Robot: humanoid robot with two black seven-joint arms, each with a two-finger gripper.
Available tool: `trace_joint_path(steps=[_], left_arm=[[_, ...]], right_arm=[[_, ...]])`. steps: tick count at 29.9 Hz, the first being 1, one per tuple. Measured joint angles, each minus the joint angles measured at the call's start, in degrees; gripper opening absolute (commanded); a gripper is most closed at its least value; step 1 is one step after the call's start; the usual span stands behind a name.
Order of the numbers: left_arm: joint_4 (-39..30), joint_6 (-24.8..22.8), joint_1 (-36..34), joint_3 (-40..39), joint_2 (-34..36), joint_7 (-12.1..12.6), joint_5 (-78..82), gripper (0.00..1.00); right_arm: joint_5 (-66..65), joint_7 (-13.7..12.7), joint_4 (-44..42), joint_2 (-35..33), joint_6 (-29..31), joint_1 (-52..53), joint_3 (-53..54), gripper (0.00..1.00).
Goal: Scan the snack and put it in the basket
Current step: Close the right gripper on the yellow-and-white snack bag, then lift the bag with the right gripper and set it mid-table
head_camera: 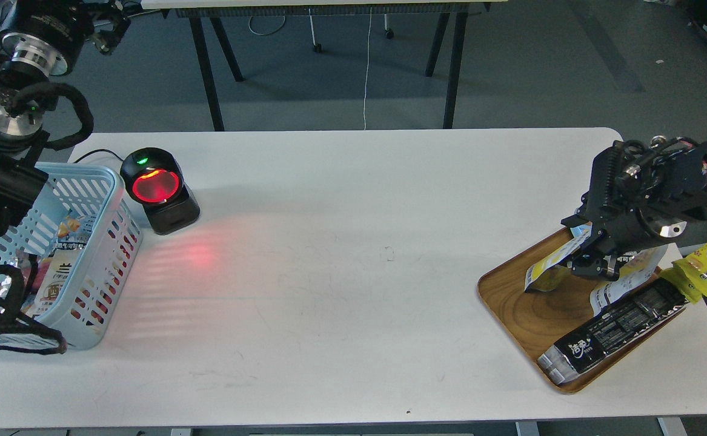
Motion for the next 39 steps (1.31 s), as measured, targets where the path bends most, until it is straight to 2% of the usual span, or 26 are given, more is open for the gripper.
trace_joint_path(steps=[3,4,16,22,28,39], left_arm=[[0.0,0.0,0.0,0.0,0.0,0.0,0.0,1.0],[0.0,0.0,0.0,0.0,0.0,0.0,0.0,1.0],[0.0,0.0,0.3,-0.1,0.1,-0.1,0.0,1.0],[0.0,0.0,0.4,-0.1,0.4,-0.1,0.0,1.0],[0.0,0.0,0.4,-0.1,0.4,-0.1,0.0,1.0],[0.0,0.0,0.5,0.0,0.2,-0.1,0.0,1.0]], right_arm=[[0.0,0.0,-0.1,0.1,0.1,0.0,0.1,0.09],[0.0,0.0,-0.1,0.1,0.1,0.0,0.2,0.03],[0.4,0.0,0.5,-0.1,0.5,1.0,3.4,0.01],[5.1,0.0,1.0,0.6,1.0,5.7,6.0,0.01],[10.3,0.0,0.3,9.8,2.4,7.2,10.3,0.02],[12.3,0.0,-7.4,27.5,2.6,5.1,12.7,0.02]])
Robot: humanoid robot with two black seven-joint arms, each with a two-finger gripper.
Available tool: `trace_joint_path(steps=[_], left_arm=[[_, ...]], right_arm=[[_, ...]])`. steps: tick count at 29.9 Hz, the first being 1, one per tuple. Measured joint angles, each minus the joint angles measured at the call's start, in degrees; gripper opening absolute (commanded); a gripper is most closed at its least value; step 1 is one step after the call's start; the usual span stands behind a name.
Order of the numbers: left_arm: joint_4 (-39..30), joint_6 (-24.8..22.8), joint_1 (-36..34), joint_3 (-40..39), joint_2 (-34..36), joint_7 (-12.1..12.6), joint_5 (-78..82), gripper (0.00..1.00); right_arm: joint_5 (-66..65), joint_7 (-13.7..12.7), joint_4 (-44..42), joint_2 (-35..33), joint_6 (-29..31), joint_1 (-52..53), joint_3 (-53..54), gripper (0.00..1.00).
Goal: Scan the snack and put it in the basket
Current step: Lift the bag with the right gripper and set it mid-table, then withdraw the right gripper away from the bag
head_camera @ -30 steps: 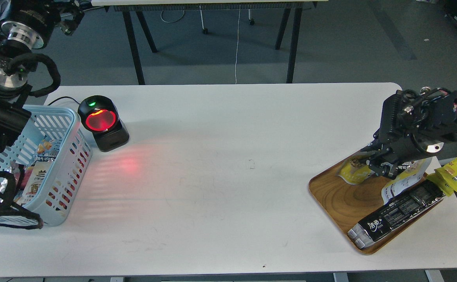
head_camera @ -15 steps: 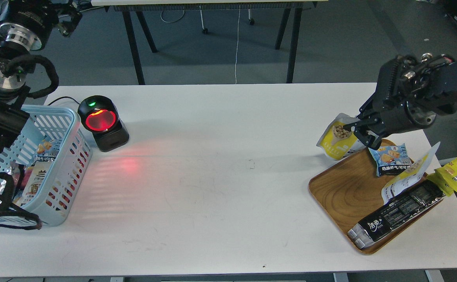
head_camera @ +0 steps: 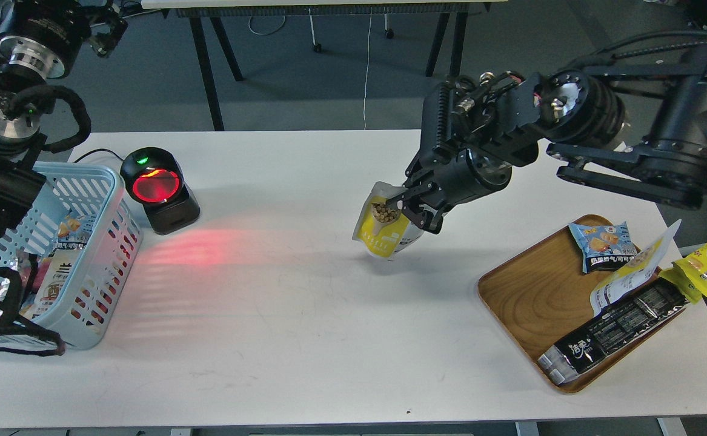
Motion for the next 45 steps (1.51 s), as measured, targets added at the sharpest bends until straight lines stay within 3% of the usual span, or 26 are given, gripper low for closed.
trace_joint_path(steps=[12,19,22,26,28,30,31,38,45], left_arm=[[0.0,0.0,0.6,-0.1,0.0,0.0,0.0,1.0],[0.0,0.0,0.6,-0.1,0.1,0.0,0.0,1.0],[0.0,0.0,0.7,-0.1,0.1,0.0,0.0,1.0],[0.0,0.0,0.8,-0.1,0.1,0.0,0.0,1.0],[0.0,0.0,0.8,-0.1,0.2,0.0,0.0,1.0],[0.0,0.0,0.8,-0.1,0.2,0.0,0.0,1.0],[0.0,0.0,0.9,-0.1,0.2,0.0,0.0,1.0],[-0.2,0.0,0.8,0.6,0.3,0.3,0.6,1.0],[-1.1,0.0,-1.2,7.8,1.6,1.2,5.0,0.98]], right_arm=[[-0.2,0.0,-9.0,13.2,-0.2,-3.0,0.0,0.03],[-0.2,0.0,-12.3,18.2,-0.2,-2.8,0.0,0.11],[-0.2,0.0,-12.7,18.9,-0.2,-2.6,0.0,0.23],[-0.1,0.0,-12.2,18.8,-0.2,-1.2,0.4,0.6],[0.4,0.0,-11.1,18.1,-0.3,-0.3,1.8,0.68],[0.8,0.0,-9.4,16.7,-0.3,0.4,3.3,0.88],[1.0,0.0,-8.5,15.5,-0.2,0.8,3.9,0.92],[3.0,0.0,-6.0,5.8,-0.3,1.8,11.6,0.96],[13.7,0.0,-2.7,-10.6,-0.8,-6.5,21.2,0.99]])
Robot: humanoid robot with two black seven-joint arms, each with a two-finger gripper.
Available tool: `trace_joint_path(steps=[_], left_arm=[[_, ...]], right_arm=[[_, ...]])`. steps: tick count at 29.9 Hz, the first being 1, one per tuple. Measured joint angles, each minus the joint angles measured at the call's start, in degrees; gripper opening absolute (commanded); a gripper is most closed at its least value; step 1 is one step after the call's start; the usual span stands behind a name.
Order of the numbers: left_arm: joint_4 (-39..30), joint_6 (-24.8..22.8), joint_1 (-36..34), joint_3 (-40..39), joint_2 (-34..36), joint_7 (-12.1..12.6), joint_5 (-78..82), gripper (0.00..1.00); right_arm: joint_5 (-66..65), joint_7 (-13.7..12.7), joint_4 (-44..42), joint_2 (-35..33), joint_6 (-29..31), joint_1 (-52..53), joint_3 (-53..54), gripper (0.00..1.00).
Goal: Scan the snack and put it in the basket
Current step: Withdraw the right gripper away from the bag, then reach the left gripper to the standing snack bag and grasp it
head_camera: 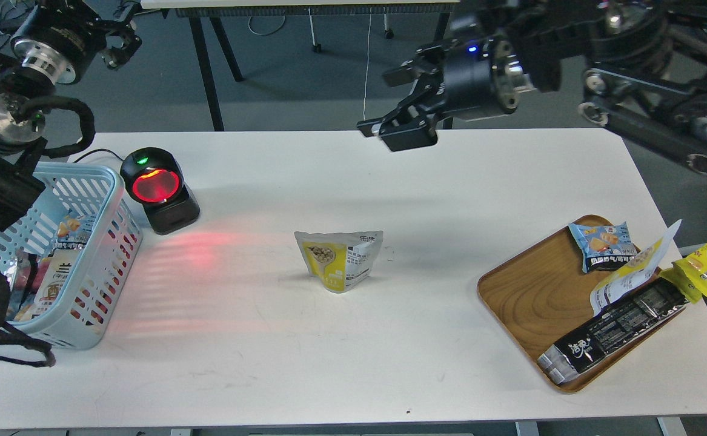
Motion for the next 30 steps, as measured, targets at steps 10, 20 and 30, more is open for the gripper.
trace_joint_path(steps=[10,20,30], left_arm=[[-5.4,0.0,-9.0,8.3,3.2,-0.5,19.3,0.92],[-42.6,0.0,-11.6,8.3,16.6,-0.5,56.2,0.9],[-70.1,0.0,-3.3,8.2,19.1,-0.8,94.6,0.9]], right_arm=[[28.4,0.0,-4.0,-10.6,-1.7,-13.7,7.0,0.99],[58.5,0.0,-19.8,-9.0,-2.0,-21.6,6.9,0.99],[93.4,0.0,-39.3,-0.6,4.5,-24.0,6.9,0.99]])
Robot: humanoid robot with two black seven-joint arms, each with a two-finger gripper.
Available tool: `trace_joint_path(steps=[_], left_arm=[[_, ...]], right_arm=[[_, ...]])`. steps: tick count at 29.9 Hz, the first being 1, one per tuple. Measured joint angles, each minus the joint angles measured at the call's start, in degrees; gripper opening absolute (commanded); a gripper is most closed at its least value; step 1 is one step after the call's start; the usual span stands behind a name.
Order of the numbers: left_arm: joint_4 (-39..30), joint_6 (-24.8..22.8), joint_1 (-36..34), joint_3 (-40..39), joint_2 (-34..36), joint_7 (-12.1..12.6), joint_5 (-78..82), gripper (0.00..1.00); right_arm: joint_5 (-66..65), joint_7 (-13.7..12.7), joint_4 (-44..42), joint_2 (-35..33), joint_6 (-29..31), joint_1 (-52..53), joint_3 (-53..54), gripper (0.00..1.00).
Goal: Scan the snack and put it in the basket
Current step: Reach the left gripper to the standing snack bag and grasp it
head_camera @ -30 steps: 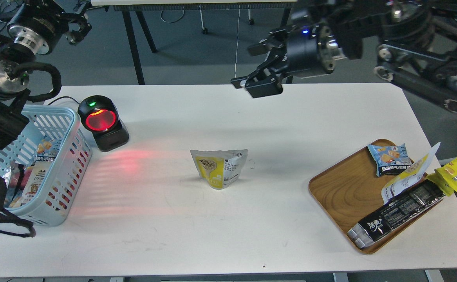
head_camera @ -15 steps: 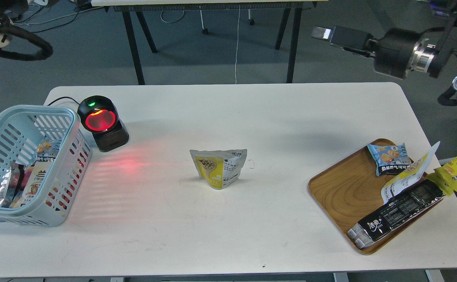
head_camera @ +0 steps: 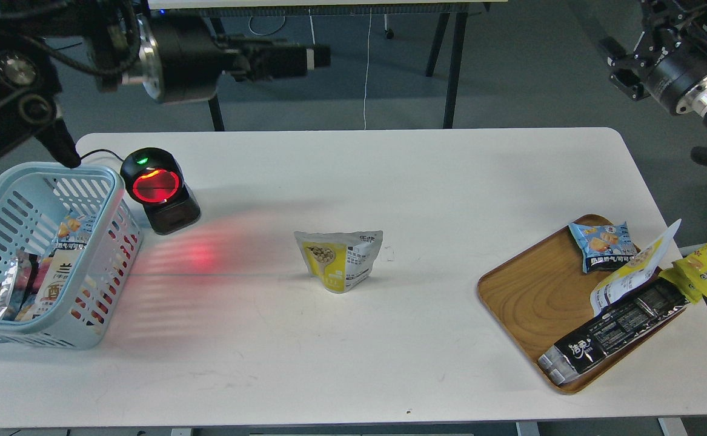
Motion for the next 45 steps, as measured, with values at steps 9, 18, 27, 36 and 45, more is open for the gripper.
trace_joint_path(steps=[9,18,27,36,45], left_arm=[[-5.0,0.0,6.7,1.3,-8.2,-1.8,27.3,0.9],[-5.5,0.0,7.6,9.9,-12.0,-3.5,42.0,0.87],[0.4,0.0,7.5,16.0,-14.2,-5.9,42.9,0.79],[5.5,0.0,7.6,16.2,-15.2,-7.5,42.9,0.39],[6.5,0.0,7.6,16.2,-15.3,-11.4,42.9,0.03]], right_arm=[[3.7,0.0,-2.8,1.5,2.1,-1.5,1.0,0.99],[6.0,0.0,-2.7,1.9,2.1,-4.9,2.0,0.99],[6.3,0.0,-2.3,2.9,2.0,-5.0,2.6,0.99],[6.3,0.0,-0.6,3.0,2.1,-4.8,3.0,0.99],[6.3,0.0,0.4,2.9,2.1,-4.8,4.1,0.99]])
